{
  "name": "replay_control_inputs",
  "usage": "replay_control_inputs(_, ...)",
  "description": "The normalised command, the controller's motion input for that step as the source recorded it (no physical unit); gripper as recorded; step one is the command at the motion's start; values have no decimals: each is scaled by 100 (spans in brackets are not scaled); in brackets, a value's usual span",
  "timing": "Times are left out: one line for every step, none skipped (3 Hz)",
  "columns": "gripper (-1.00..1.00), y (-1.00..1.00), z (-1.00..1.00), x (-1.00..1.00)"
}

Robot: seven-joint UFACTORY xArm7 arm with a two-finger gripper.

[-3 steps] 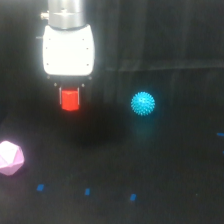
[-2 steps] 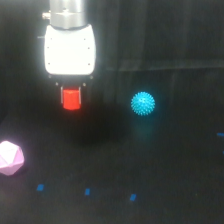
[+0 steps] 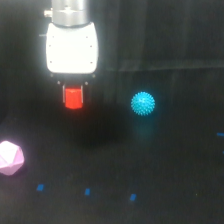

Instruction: Pick up the red object from the table

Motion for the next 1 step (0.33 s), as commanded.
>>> replay_control_inputs(-100,-83,50,-31)
